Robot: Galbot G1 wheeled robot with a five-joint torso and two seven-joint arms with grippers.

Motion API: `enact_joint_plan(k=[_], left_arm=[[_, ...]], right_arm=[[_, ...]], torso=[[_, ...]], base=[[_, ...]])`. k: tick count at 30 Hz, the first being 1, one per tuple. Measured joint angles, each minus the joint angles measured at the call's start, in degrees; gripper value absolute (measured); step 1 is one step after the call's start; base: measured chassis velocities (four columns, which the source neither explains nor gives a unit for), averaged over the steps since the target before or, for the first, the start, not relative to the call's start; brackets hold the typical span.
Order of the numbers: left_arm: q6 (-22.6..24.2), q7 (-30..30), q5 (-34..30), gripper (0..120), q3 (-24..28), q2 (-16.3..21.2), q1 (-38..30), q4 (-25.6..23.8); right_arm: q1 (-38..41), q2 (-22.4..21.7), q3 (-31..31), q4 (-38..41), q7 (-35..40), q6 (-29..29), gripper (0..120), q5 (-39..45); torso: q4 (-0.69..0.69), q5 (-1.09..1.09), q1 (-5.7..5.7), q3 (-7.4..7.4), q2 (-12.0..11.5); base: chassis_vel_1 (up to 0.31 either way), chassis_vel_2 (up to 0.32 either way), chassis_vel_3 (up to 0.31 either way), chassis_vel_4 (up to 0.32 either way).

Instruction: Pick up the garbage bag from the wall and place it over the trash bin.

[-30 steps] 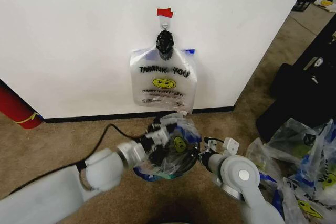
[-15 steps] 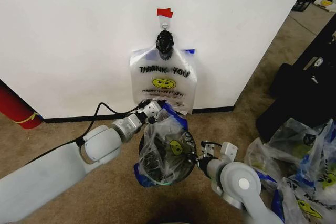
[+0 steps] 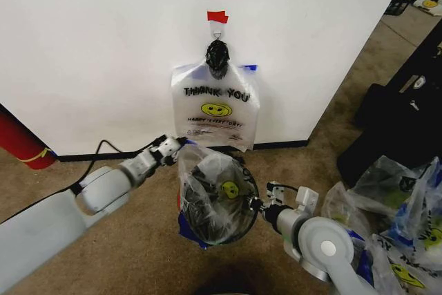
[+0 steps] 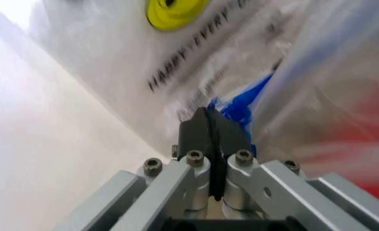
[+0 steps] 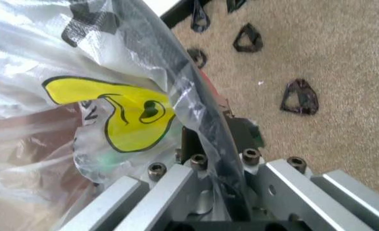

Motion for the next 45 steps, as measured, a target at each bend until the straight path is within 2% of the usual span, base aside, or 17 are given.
enact_joint_plan(k=[3, 6, 7, 10, 13, 16, 18, 20, 22, 25, 27, 28, 29, 31, 34, 38, 45], left_arm=[[-0.3, -0.7, -1.9, 0, -1.0, 0.1, 2.3, -1.1], [1.0, -4.2, -7.4, 12, -2.8, -1.9, 4.0, -2.9], [1.0, -4.2, -7.4, 12, -2.8, -1.9, 4.0, -2.9], [2.2, -7.0, -14.2, 23, -5.9, -3.9, 5.8, -4.9], [6.8, -12.2, -26.9, 34, -10.0, -5.3, 6.9, -8.8], [8.4, -14.8, -31.5, 41, -11.6, -5.9, 7.1, -10.4], [7.9, -16.9, -34.7, 53, -13.6, -7.4, 8.3, -12.0], [5.0, -17.6, -38.2, 59, -14.8, -9.2, 10.9, -12.7], [3.1, -17.2, -39.9, 63, -15.4, -10.0, 12.7, -12.8], [-1.8, -12.1, -47.1, 79, -16.9, -11.6, 18.8, -13.0], [-1.1, -7.9, -52.7, 87, -19.3, -12.3, 23.8, -13.6], [-0.3, -6.3, -55.9, 90, -20.7, -13.0, 26.2, -14.0], [-0.3, -6.3, -55.9, 90, -20.7, -13.0, 26.2, -14.0], [0.7, -4.4, -59.5, 98, -22.0, -14.0, 28.6, -13.9], [2.7, -1.6, -66.1, 100, -23.2, -16.6, 30.9, -13.6], [3.2, -0.3, -68.7, 100, -23.0, -18.1, 31.6, -13.6], [3.1, 0.3, -67.3, 100, -21.6, -19.1, 32.0, -13.5]], right_arm=[[-0.1, 0.3, 0.2, -0.1, 0.1, 0.3, 0, 0.2], [-0.1, 1.5, 0.3, -0.8, 1.0, 0.8, 0, 0.1], [-0.1, 1.5, 0.3, -0.8, 1.0, 0.8, 0, 0.1], [0.0, 2.7, 0.8, -1.6, 1.8, 1.2, 0, 0.1], [0.1, 4.2, 1.9, -2.5, 2.3, 1.6, 0, 0.2], [0.0, 5.1, 2.7, -2.9, 2.7, 1.8, 0, 0.6], [-0.2, 6.5, 5.4, -3.2, 3.9, 1.9, 0, 2.7], [-1.1, 7.4, 8.4, -2.7, 5.3, 1.9, 0, 5.1], [-1.6, 7.6, 10.0, -2.3, 5.7, 1.9, 0, 6.1], [-3.6, 7.6, 14.6, -0.2, 6.9, 1.5, 0, 10.0], [-4.1, 7.1, 16.3, 0.6, 7.8, 1.2, 0, 12.2], [-4.1, 6.5, 16.6, 0.7, 8.2, 1.2, 0, 13.2], [-4.1, 6.5, 16.6, 0.7, 8.2, 1.2, 0, 13.2], [-4.0, 5.7, 16.7, 0.7, 8.5, 1.1, 0, 13.7], [-3.3, 5.1, 17.0, 0.7, 9.0, 0.7, 0, 14.9], [-3.0, 4.6, 17.0, 0.7, 9.1, 0.5, 0, 15.1], [-2.3, 3.5, 17.3, 1.2, 9.4, 0.5, 0, 15.7]], torso=[[0.00, 0.00, 0.00, 0.00, 0.0], [-0.02, 0.00, 0.00, 0.00, 0.0], [-0.02, 0.00, 0.00, 0.00, 0.0], [-0.01, 0.01, 0.00, 0.00, 0.0], [0.00, 0.02, 0.00, 0.00, 0.0], [-0.01, 0.02, 0.00, 0.00, 0.0], [0.00, 0.04, 0.00, 0.00, 0.0], [-0.03, 0.00, 0.00, 0.00, 0.0], [-0.02, 0.01, 0.00, 0.00, 0.0], [-0.03, 0.00, 0.00, -0.01, 0.0], [-0.04, 0.00, 0.00, -0.01, 0.0], [0.02, 0.03, -0.01, -0.01, 0.0], [0.02, 0.03, -0.01, -0.01, 0.0], [0.02, 0.02, -0.01, -0.01, 0.0], [0.00, 0.01, 0.00, -0.01, 0.0], [-0.01, 0.01, 0.00, -0.01, 0.0], [-0.01, 0.01, 0.00, 0.00, 0.0]], base=[[0.000, 0.000, 0.000, 0.000], [0.000, 0.000, 0.000, 0.000], [0.000, 0.000, 0.000, 0.000], [0.000, 0.000, 0.000, 0.000], [0.000, 0.000, 0.000, 0.000], [0.000, 0.000, 0.000, 0.000], [0.000, 0.000, 0.000, 0.000], [0.000, 0.000, 0.000, 0.000], [0.000, 0.000, 0.000, 0.000], [0.000, 0.000, 0.000, 0.000], [0.000, 0.000, 0.000, 0.000], [0.000, 0.000, 0.000, 0.000], [0.000, 0.000, 0.000, 0.000], [0.000, 0.000, 0.000, 0.000], [0.000, 0.000, 0.000, 0.000], [0.000, 0.000, 0.000, 0.000], [0.000, 0.000, 0.000, 0.000]])
